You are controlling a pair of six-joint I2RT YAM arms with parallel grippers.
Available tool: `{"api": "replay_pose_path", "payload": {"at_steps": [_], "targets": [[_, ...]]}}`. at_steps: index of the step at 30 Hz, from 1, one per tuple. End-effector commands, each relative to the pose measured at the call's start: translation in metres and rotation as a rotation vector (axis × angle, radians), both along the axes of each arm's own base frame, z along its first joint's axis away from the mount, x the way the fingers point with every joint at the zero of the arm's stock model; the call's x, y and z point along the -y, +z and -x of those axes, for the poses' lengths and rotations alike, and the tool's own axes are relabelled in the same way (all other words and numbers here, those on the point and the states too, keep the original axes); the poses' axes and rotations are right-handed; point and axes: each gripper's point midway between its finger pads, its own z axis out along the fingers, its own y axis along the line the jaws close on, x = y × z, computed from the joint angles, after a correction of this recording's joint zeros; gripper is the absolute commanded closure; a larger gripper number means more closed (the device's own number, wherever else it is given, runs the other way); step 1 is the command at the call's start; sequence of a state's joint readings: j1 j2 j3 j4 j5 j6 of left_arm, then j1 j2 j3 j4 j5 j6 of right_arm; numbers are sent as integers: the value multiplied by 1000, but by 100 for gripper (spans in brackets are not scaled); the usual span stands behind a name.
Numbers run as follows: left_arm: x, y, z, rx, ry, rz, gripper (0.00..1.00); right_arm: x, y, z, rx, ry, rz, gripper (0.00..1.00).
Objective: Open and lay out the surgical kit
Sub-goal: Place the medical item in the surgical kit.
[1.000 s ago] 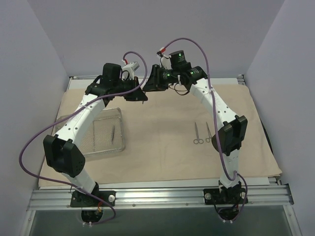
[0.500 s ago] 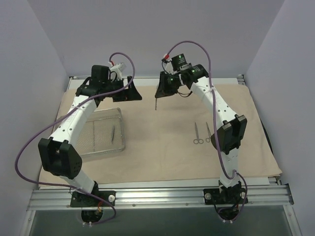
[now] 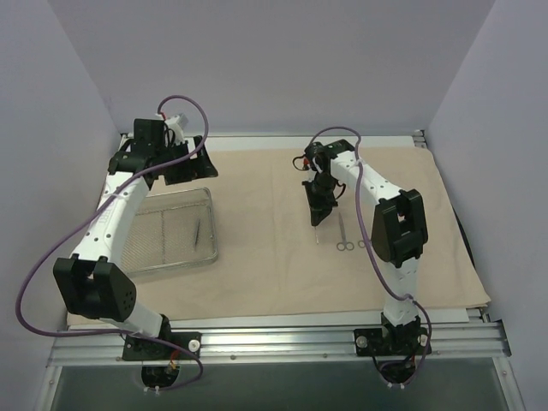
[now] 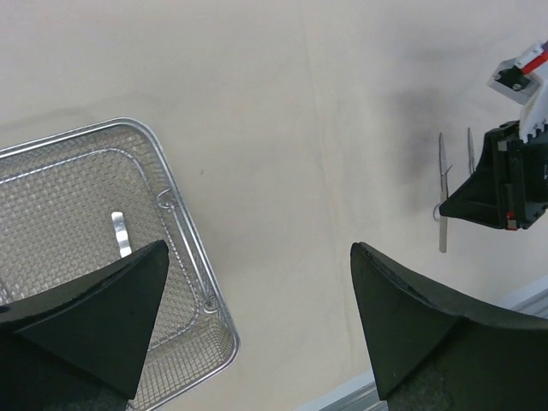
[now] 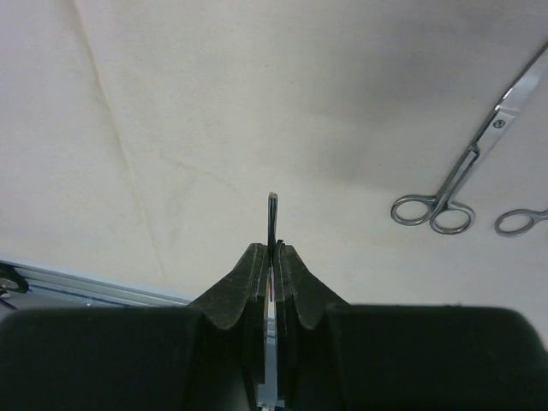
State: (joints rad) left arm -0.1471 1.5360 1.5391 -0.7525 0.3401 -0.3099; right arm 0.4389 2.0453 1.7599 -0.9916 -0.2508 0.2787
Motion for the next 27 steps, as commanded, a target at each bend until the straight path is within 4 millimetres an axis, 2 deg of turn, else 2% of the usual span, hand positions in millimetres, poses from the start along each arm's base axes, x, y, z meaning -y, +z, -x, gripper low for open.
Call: {"api": "replay_pose_path", "payload": {"at_steps": [1, 3, 7, 13, 19, 27], "targets": [[-20, -9, 3, -43, 57, -39, 4, 16, 10, 0, 32, -2, 27, 100], [-30, -14, 5, -72, 82, -52, 2, 21, -1, -2, 26, 2, 48, 100], [-45, -17, 8, -90, 123, -79, 4, 26, -24, -2, 4, 10, 75, 100], [-62, -25, 15, -126, 176, -129, 6, 32, -43, -2, -10, 20, 98, 100], [-63, -26, 16, -134, 177, -128, 6, 36, -57, 2, -27, 20, 110, 100], [-72, -53, 22, -253, 211, -160, 6, 47, -73, 9, -38, -7, 132, 99]]}}
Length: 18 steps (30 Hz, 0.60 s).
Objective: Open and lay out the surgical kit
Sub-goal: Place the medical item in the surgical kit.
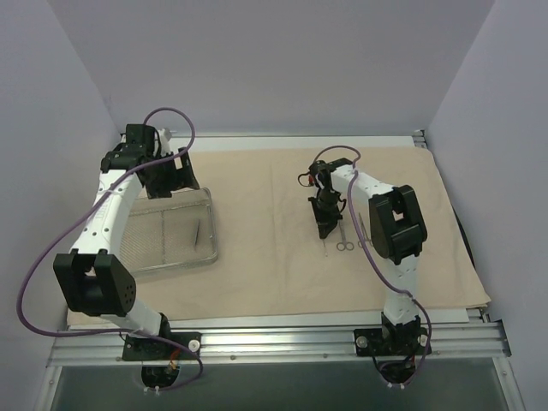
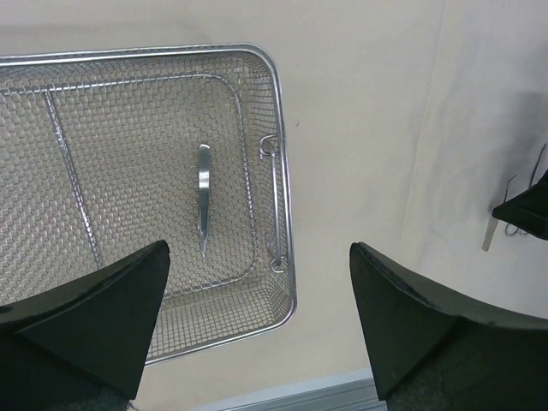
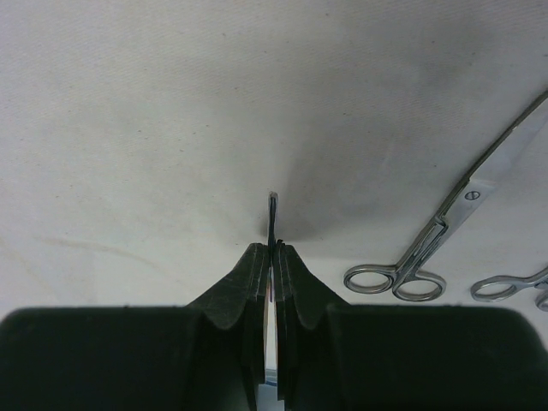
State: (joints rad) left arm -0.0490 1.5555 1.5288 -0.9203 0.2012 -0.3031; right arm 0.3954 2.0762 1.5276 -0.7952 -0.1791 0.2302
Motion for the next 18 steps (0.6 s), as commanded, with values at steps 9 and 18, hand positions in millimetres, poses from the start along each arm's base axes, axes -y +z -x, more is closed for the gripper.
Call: {"api": "replay_pose_path", "payload": {"at_steps": [9, 18], "targets": [[-15, -51, 19, -240, 44, -51, 9, 12, -3, -5, 12, -24, 31, 77], [-18, -74, 33, -332, 56, -68, 10, 5, 32, -28, 105, -26, 8, 64]]}}
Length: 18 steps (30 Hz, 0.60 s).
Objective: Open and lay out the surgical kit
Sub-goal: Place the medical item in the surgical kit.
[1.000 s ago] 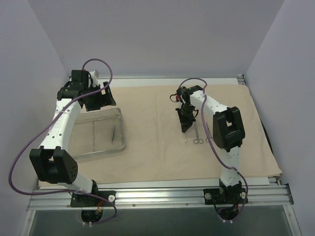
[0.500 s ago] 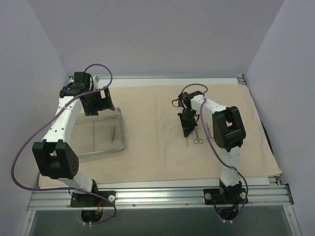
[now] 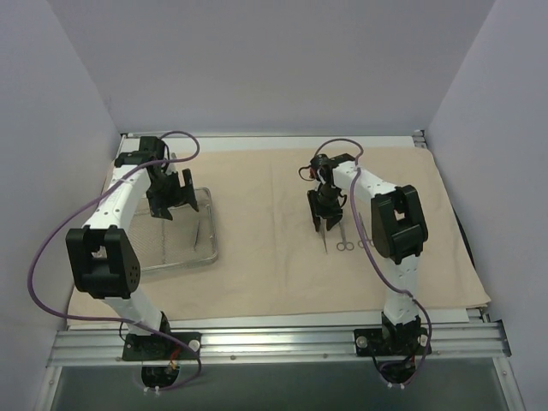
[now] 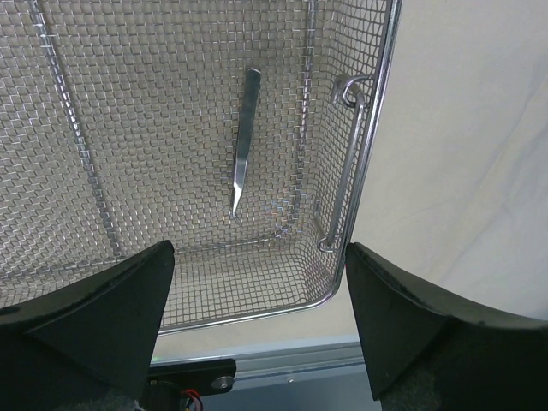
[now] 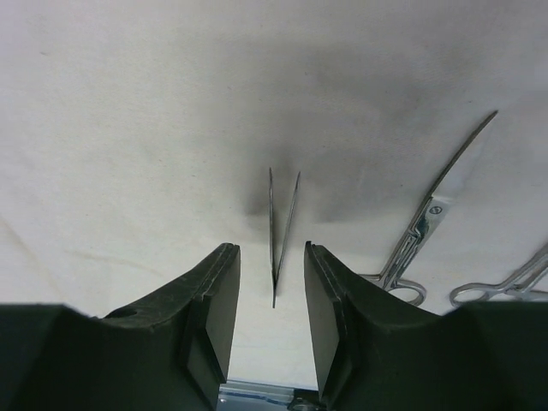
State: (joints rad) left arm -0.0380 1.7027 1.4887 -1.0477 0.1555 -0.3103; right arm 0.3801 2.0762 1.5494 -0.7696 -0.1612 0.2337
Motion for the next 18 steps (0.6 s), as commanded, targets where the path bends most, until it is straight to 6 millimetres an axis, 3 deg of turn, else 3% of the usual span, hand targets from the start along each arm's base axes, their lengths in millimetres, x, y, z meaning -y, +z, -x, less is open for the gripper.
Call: {"api": "replay_pose_path", "payload": {"at_steps": [1, 6, 8, 18], "targets": [[-6, -3, 6, -30, 16, -21, 11, 2, 35, -17, 73, -8, 6, 63], [-9, -20, 15, -110, 19, -49, 30, 3, 72, -41, 162, -15, -21, 63], [-9, -28, 17, -137, 13, -61, 34, 7, 78, -46, 172, -19, -27, 62], [3, -60, 29, -251, -31, -187, 37, 20, 90, -47, 179, -27, -69, 63]]}}
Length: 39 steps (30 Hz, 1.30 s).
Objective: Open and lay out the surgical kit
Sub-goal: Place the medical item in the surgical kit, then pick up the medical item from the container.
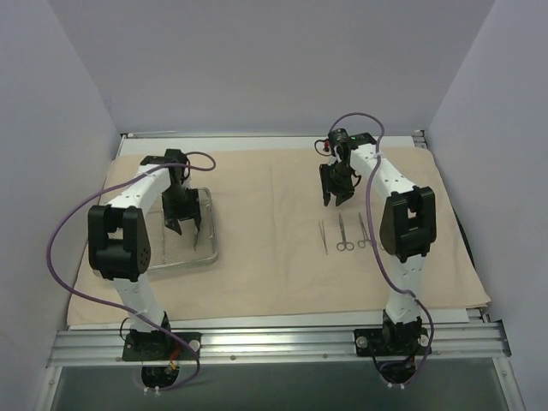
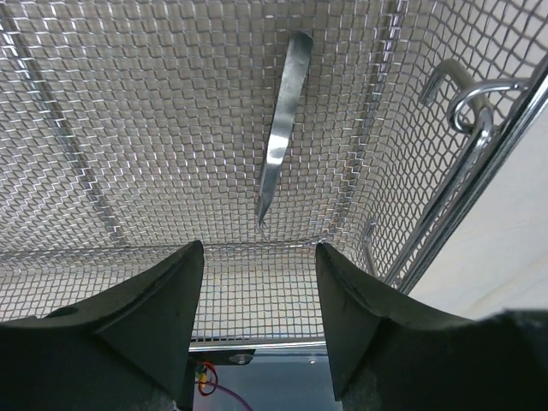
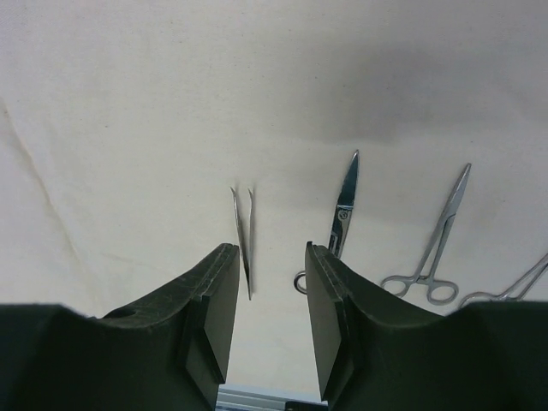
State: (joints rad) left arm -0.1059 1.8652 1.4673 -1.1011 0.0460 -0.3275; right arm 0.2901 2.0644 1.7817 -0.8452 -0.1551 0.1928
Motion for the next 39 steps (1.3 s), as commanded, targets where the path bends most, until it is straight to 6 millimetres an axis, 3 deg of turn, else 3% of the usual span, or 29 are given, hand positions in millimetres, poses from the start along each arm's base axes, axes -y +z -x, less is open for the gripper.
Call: {"api": "replay_pose_path", "payload": {"at_steps": [1, 15, 23, 29, 30, 32, 34, 39], "targets": [[2, -5, 9, -35, -14, -76, 37, 1, 31, 14, 18, 26, -28, 63], [0, -37, 23, -65, -6, -152, 45, -2, 44, 18, 41, 40, -59, 64], [1, -52, 18, -56, 6, -156, 61, -6, 46, 15, 44, 44, -77, 64], [3, -63, 16, -57, 10, -150, 68, -6, 47, 17, 42, 44, -74, 64], [3, -63, 16, -56, 12, -149, 75, -5, 48, 17, 45, 42, -72, 64], [3, -58, 15, -46, 14, -144, 88, -6, 51, 17, 50, 42, -73, 64], [3, -45, 13, -10, 16, -136, 94, -6, 53, 15, 56, 40, -72, 64], [-4, -4, 22, 14, 14, -92, 98, -9, 63, 6, 93, 41, -83, 64]]}}
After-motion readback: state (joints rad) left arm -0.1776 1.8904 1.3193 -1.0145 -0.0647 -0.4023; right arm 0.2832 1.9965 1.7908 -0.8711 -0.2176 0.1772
